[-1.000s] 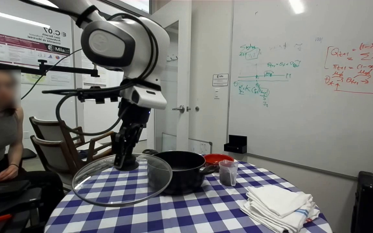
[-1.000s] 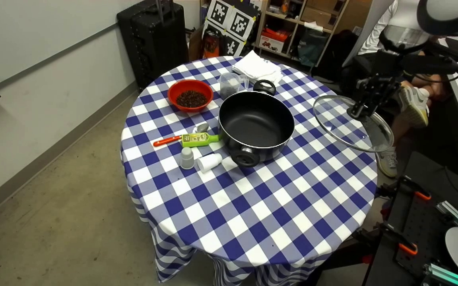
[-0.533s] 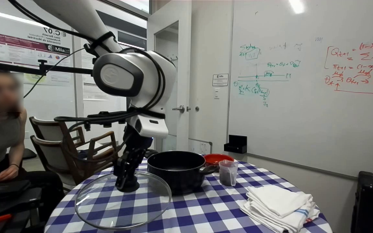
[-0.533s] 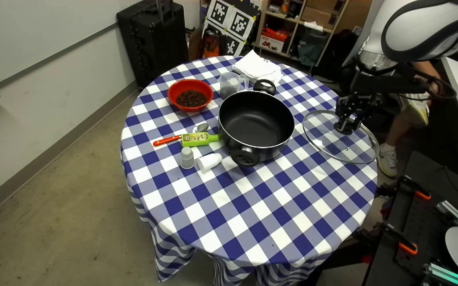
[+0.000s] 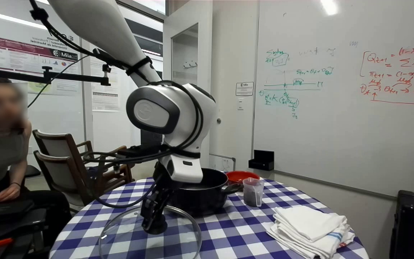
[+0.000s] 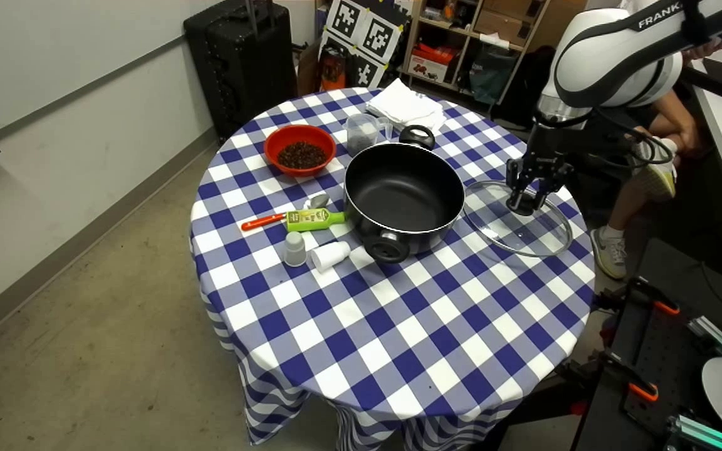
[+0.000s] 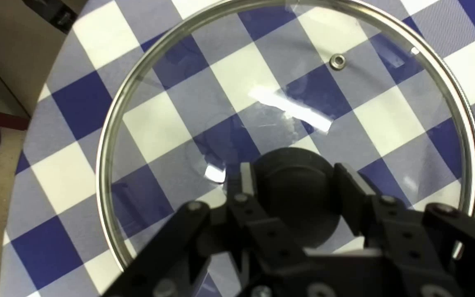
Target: Remove the glass lid from the black pot.
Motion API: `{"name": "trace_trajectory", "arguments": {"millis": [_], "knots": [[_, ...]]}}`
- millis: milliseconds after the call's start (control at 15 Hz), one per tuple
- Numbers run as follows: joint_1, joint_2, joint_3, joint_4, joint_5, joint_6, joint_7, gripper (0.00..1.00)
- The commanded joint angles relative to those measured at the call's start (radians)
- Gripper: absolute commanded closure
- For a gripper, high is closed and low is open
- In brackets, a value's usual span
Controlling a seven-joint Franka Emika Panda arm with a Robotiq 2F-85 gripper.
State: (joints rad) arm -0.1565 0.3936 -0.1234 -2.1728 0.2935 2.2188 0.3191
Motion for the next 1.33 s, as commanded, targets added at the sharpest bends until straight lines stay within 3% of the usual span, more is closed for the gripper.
{"name": "trace_trajectory", "arguments": {"millis": [0, 667, 1267], "knots": [[0.001, 0.051, 0.0, 0.066, 0.033, -0.024, 0.012, 0.76], [0.0, 0.079, -0.049, 0.102, 0.008, -0.006, 0.059, 0.76], [-0.003, 0.127, -0.033, 0.12, 0.033, -0.009, 0.068, 0.76]]}}
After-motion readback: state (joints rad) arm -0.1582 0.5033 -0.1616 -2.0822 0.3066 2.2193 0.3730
